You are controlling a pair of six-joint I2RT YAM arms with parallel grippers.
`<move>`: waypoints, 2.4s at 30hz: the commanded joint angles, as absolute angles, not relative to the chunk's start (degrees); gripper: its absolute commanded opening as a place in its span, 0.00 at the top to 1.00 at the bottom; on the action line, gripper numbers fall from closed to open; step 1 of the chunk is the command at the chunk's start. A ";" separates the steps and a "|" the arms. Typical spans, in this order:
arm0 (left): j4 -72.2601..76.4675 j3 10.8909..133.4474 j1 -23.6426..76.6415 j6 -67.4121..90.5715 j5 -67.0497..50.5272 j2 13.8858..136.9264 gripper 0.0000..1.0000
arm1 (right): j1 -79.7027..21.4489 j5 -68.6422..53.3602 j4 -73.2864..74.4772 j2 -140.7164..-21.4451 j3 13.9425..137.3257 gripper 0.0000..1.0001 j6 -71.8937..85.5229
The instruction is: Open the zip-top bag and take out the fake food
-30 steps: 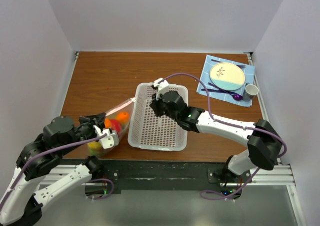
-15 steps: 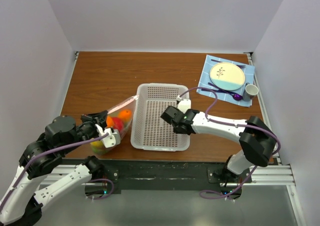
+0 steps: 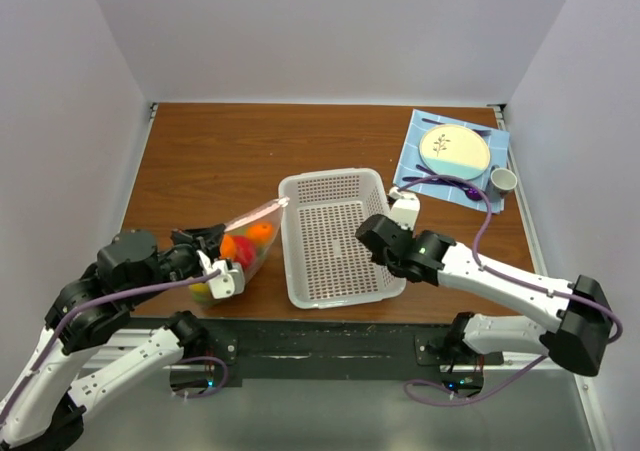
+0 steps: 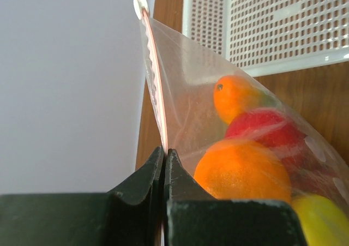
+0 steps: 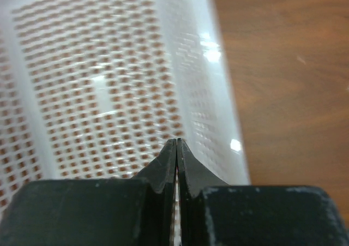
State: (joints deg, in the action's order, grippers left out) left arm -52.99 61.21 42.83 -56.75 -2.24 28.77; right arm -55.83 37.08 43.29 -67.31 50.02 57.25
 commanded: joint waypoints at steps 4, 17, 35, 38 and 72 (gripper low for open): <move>-54.13 63.98 43.07 -61.34 -13.96 31.98 1.00 | -56.08 19.09 -16.00 -57.92 38.42 0.20 14.79; -61.52 70.05 43.07 -62.31 -17.06 35.42 1.00 | -55.99 -9.65 -32.42 -68.38 42.37 0.12 2.55; -63.46 70.05 43.07 -61.08 -17.75 35.07 1.00 | -55.81 -13.62 -25.04 -51.85 31.55 0.16 -1.41; -64.07 72.06 43.07 -58.81 -20.74 35.86 1.00 | -55.81 -15.55 -29.35 -54.92 32.34 0.16 -0.70; -65.56 77.34 42.98 -53.00 -22.76 38.67 1.00 | -55.90 -30.68 -48.51 -66.27 37.35 0.46 11.51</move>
